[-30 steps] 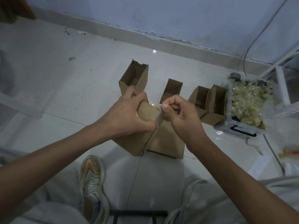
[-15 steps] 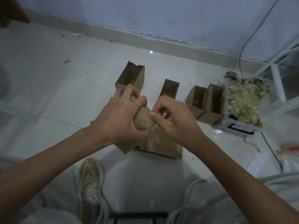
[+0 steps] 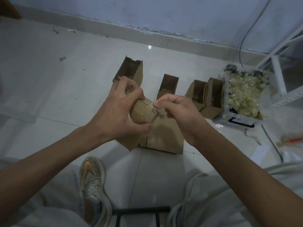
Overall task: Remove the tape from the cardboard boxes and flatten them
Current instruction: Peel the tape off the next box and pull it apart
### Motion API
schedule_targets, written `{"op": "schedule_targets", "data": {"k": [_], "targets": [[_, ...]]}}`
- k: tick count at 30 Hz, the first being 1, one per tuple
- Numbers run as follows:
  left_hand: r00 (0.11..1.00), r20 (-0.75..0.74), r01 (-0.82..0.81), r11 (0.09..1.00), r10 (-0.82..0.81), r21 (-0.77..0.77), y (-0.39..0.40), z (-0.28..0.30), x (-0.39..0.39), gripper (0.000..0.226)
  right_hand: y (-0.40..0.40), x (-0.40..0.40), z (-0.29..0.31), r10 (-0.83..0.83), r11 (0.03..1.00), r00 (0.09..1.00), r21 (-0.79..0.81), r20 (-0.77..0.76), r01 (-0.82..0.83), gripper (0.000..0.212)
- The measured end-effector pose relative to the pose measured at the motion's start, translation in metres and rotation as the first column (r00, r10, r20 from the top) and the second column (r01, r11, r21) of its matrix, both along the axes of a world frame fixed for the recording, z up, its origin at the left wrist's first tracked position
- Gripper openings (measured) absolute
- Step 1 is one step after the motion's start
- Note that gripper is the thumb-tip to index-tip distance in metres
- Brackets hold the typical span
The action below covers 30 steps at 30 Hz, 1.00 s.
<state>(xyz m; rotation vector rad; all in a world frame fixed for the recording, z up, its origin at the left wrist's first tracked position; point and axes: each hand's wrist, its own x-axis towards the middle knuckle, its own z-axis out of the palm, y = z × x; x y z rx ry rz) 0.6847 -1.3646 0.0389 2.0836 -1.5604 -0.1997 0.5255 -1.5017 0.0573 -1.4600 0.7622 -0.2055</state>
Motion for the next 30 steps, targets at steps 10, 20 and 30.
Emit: {"op": "schedule_targets", "data": {"k": [10, 20, 30], "targets": [[0.999, 0.027, 0.026, 0.996, -0.023, -0.086, 0.006, 0.006, -0.003, 0.069, -0.004, -0.010, -0.019, -0.072, 0.935, 0.990, 0.353, 0.118, 0.026, 0.021], [0.996, 0.083, -0.005, 0.987, 0.018, -0.162, 0.003, 0.008, 0.002, 0.068, 0.002, -0.011, -0.014, -0.097, 0.868, 0.938, 0.489, 0.332, -0.083, 0.020], [0.993, 0.107, -0.021, 0.967, 0.050, -0.253, 0.010, 0.002, -0.009, 0.066, 0.019, -0.015, -0.020, -0.228, 0.769, 0.905, 0.637, 0.360, -0.059, 0.020]]}}
